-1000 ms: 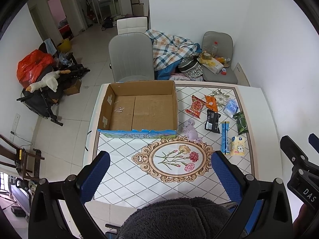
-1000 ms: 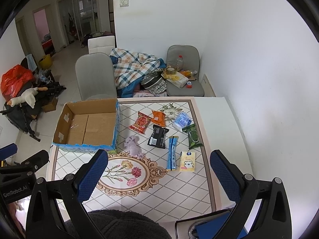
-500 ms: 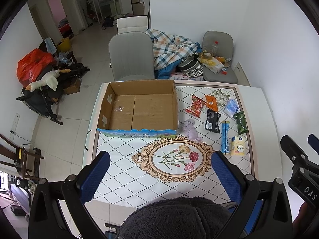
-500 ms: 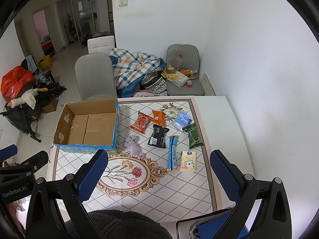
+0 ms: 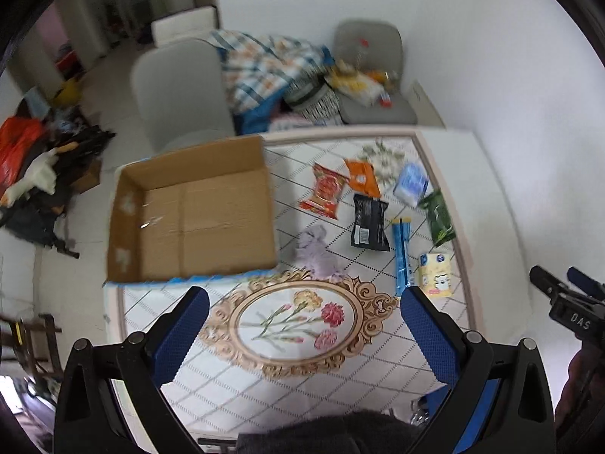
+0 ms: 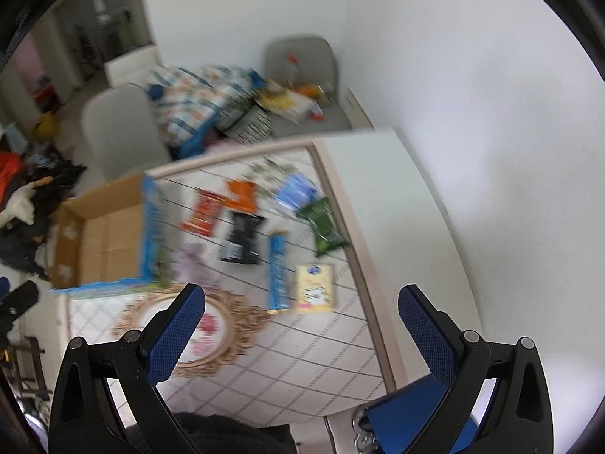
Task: Organize soft objects
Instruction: 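Grasp the black snack bag with the left gripper while the right grasps the yellow Vinda pack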
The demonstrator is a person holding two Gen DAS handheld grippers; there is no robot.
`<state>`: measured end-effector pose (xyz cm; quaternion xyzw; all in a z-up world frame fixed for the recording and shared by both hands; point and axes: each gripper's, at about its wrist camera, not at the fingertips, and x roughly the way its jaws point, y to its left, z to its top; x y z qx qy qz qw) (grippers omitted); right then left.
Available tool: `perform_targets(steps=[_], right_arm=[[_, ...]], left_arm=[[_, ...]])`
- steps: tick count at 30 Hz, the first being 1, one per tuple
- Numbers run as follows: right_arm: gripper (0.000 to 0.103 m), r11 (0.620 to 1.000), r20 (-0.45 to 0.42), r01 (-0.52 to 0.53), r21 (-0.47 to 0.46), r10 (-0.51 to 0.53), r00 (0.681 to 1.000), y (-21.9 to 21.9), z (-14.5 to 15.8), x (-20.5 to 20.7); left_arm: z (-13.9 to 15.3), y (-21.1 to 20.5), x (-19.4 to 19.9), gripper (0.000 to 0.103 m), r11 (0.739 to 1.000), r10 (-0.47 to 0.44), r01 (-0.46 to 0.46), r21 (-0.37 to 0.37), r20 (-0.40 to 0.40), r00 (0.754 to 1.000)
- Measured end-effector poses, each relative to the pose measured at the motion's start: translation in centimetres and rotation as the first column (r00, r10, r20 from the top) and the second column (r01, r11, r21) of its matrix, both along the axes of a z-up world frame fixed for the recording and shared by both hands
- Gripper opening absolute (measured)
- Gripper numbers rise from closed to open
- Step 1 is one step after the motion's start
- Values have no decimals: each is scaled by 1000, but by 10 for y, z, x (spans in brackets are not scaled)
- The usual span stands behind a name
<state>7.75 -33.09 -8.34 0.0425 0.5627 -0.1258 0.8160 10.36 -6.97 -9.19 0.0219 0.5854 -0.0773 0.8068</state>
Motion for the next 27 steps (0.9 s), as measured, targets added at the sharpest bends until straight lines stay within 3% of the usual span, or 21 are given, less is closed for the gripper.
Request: perform_targets(steps=[2,4,9,13,16,19,22,24,26,27], right_arm=[[103,999,-59,21,46,-18,998,-22,-40,15],[103,997,-136,43,62,-34,990,-40,-87,31],[103,989,-285,97,112,-61,956,-70,-207,62],[96,974,-372,166,155,-98,923,-79,-278,76],[91,956,-404,224,188,-133,905,-83,-306,78],[91,946,-403,246,209,-146,903,-84,-322,75],[89,946,-408,251,204,-151,900,-84,-335,72],[82,941,-418,259,216,-151,896,-86,-346,70],[76,939,-425,260,225,-146,893,-87,-356,67],[71,939,-423,259,227,-145,895,-87,-359,67]], left_arm=[[-25,-16,20,99,1000,-20,20,10,-49,999],[-61,-37,46,87,999,-34,36,17,-120,992],[-145,-87,93,86,994,-83,97,43,-252,964],[-206,-117,126,86,994,-90,104,20,-356,930],[-249,-142,148,86,994,-103,105,-20,-441,891],[-277,-159,163,86,993,-114,107,-42,-480,870],[-301,-171,175,86,992,-104,123,9,-479,872],[-316,-176,178,66,990,-96,134,43,-490,866],[-316,-181,179,54,987,-107,152,60,-464,879],[-314,-186,177,52,981,-131,180,70,-447,885]])
